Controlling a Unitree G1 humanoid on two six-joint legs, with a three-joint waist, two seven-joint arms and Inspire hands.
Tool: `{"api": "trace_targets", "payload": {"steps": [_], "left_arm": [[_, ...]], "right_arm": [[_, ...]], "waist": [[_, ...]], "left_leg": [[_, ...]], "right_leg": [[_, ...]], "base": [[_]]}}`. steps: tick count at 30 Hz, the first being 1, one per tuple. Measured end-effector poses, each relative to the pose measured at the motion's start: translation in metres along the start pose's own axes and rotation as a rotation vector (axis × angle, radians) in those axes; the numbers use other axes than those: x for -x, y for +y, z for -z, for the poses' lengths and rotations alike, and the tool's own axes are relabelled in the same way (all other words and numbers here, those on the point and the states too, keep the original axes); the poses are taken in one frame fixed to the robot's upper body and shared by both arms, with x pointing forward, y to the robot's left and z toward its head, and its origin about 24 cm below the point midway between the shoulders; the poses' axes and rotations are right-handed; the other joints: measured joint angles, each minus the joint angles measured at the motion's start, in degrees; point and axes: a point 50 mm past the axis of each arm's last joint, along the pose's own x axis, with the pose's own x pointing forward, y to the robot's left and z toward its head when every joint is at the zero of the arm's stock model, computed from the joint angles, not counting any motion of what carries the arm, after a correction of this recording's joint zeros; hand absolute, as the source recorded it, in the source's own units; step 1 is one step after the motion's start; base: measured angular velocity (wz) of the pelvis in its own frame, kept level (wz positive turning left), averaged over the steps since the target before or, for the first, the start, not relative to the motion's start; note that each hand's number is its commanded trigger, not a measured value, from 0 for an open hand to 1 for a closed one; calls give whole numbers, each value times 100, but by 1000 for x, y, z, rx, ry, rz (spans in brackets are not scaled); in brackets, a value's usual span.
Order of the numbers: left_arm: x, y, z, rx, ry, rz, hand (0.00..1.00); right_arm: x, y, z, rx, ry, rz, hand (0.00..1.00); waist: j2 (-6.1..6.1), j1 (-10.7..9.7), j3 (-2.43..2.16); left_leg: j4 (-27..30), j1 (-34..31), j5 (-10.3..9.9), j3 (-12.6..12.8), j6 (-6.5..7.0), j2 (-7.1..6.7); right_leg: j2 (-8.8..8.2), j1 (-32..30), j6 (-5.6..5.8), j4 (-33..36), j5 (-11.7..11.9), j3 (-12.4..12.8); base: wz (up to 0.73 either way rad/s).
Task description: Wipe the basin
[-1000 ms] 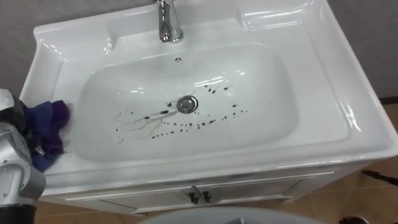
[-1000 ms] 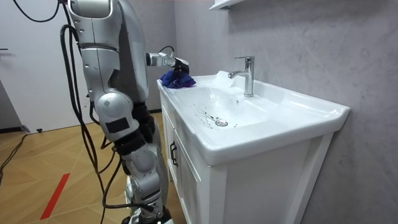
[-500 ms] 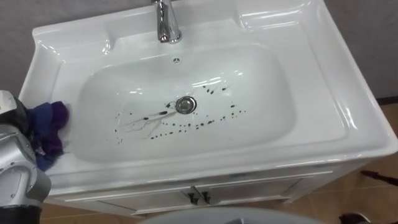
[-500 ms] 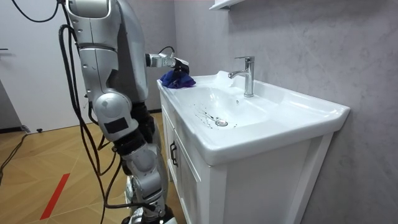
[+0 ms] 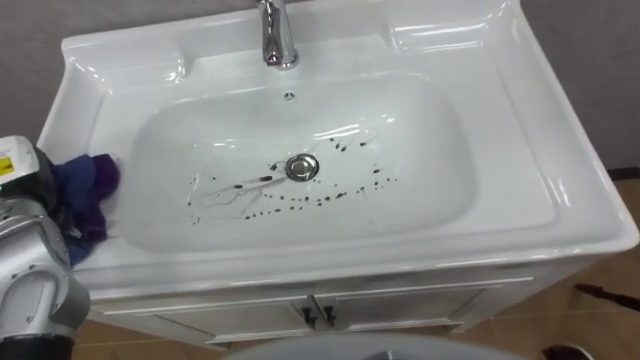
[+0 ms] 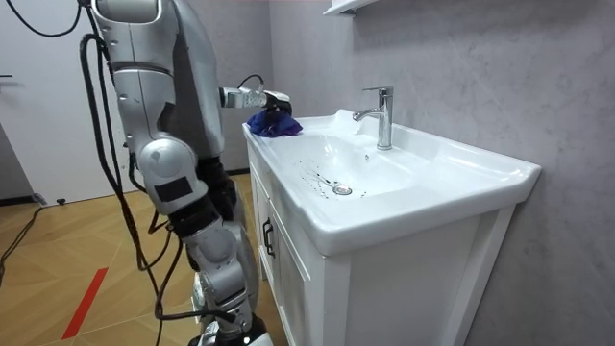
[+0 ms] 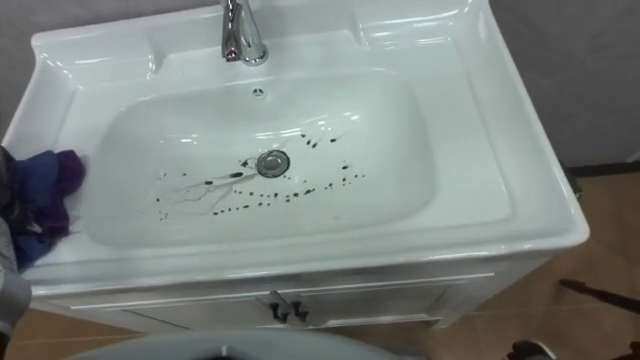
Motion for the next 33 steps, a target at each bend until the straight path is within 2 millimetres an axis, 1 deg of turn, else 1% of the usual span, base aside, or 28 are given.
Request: {"api": "trace_targets", "payload": {"steps": [1, 2, 3, 5, 7, 9, 10, 11, 13, 16, 20, 25, 29, 30, 33], "left_arm": [[0, 1, -1, 5, -7, -4, 100], [2, 4, -3, 22, -23, -11, 100], [4, 6, -6, 41, -47, -17, 100], [9, 7, -12, 60, -83, -24, 100], [14, 8, -18, 67, -118, -31, 100], [18, 10, -25, 67, -167, -42, 100], [19, 11, -27, 69, -179, -47, 100], [21, 14, -30, 77, -204, -56, 100], [23, 16, -34, 81, -233, -67, 100], [27, 18, -37, 97, -256, -78, 100], [31, 15, -43, 121, -270, -85, 100], [39, 7, -58, 127, -353, -98, 100], [47, 1, -69, 162, -399, -98, 100], [49, -2, -72, 166, -417, -99, 100], [53, -5, -81, 166, -465, -102, 100]], "right_arm": [[0, 1, 0, -1, -1, -3, 0], [0, 2, 1, -8, -5, -9, 0], [0, 3, 0, -20, -10, -13, 0], [0, 4, 0, -28, -18, -16, 0], [0, 5, 0, -21, -26, -14, 0], [-1, 6, -3, -2, -42, -14, 0], [-1, 7, -3, -3, -42, -16, 0], [-1, 9, -5, -6, -49, -21, 0], [-1, 12, -6, -8, -51, -28, 0], [0, 14, -7, -8, -54, -33, 0], [0, 15, -8, 7, -69, -34, 0], [0, 19, -10, 43, -83, -43, 0], [0, 19, -11, 43, -100, -44, 0], [0, 21, -8, 44, -95, -48, 0], [0, 22, -8, 49, -102, -52, 0]], "waist": [[-4, 5, 2], [-9, 3, 6], [-12, 2, 8], [-19, 12, 22], [-24, 43, 27], [-27, 56, 61], [-33, 53, 69], [-47, 56, 104], [-72, 63, 119], [-84, 81, 113], [-73, 77, 105], [-58, 64, 93], [-73, 42, 87], [-77, 40, 87], [-90, 38, 87]], "left_leg": [[0, -7, 0, -21, 0, 1], [0, -32, 0, -110, 0, 0], [-1, -60, 0, -147, 0, -1], [-4, -73, 0, -149, 0, -1], [-4, -73, 0, -162, 0, 1], [-4, -104, 0, -220, 0, 5], [-4, -116, 0, -258, 0, 4], [-4, -130, 0, -280, 0, 4], [-3, -166, 0, -284, 0, 4], [-1, -244, 0, -283, 0, -1], [-1, -262, 0, -268, 0, -9], [-7, -257, 0, -270, 0, -5], [-10, -249, 0, -269, 0, -3], [-17, -241, 0, -270, 0, -3], [-28, -232, 0, -275, 0, -1]], "right_leg": [[-2, -1, -1, 0, 3, -24], [-11, -2, -1, -3, 3, -87], [-16, -13, -1, -11, 3, -131], [-16, -13, -1, -17, 3, -172], [-19, 4, 0, -21, 3, -213], [-23, -3, 0, -22, 3, -233], [-32, -11, 0, -23, 3, -244], [-42, -16, -1, -32, 2, -250], [-30, -17, -2, -96, 2, -250], [-9, -99, 0, -83, 5, -244], [-6, -126, 6, -71, 10, -227], [-9, -100, 6, -59, 10, -205], [-6, -98, 6, -48, 10, -199], [-7, -94, 6, -45, 11, -198], [-5, -111, 6, -8, 10, -184]], "base": [[16], [22], [22], [14], [10], [8], [8], [9], [7], [0], [-2], [-1], [0], [0], [0]]}}
